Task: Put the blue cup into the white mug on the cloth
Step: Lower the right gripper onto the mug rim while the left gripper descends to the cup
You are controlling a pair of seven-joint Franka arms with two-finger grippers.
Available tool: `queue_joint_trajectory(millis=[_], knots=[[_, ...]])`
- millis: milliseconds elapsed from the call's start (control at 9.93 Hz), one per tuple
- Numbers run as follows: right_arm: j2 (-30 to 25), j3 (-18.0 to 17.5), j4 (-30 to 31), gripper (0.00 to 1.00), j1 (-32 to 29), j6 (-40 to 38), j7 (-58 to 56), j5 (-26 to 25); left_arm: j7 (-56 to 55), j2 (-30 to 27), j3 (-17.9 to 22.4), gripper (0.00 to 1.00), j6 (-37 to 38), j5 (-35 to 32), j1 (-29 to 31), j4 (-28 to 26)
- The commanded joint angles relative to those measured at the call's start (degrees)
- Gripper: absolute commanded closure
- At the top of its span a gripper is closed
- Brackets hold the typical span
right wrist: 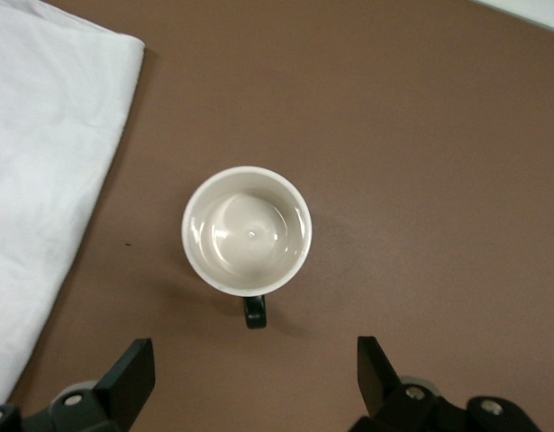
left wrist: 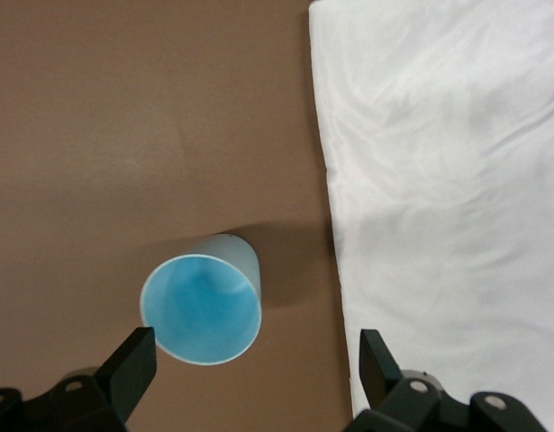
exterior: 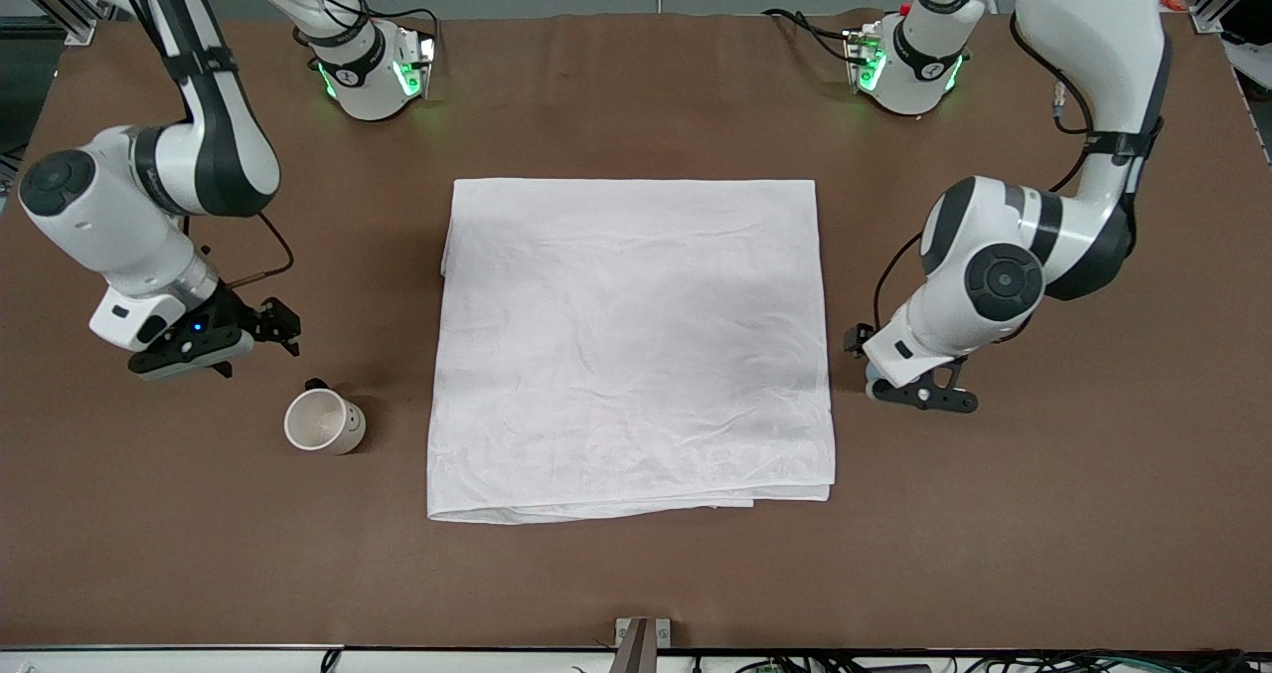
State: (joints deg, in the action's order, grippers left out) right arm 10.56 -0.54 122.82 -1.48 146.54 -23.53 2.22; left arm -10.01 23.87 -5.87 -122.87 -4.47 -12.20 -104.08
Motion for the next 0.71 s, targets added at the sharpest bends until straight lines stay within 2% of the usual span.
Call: queue_joint_trajectory(millis=[0, 504, 604], knots=[[2.88, -0.43, -0.04, 0.01, -1.77, 1.56, -2.83, 0.07, -1.76, 1.25, -0.02, 0.01, -2.28, -1.24, -0.72, -1.39], [6.92, -0.34, -0.30, 0.01, -0.89, 0.24, -3.01, -0.19, -1.76, 4.51, -0.10, 0.01, -5.18, -1.24, -0.11, -1.74], [8.06, -0.34, -0.74, 0.01, -0.98, 0.41, -2.93, -1.50, -1.76, 5.04, -0.10, 0.01, -5.18, -1.24, -0.02, -1.74]])
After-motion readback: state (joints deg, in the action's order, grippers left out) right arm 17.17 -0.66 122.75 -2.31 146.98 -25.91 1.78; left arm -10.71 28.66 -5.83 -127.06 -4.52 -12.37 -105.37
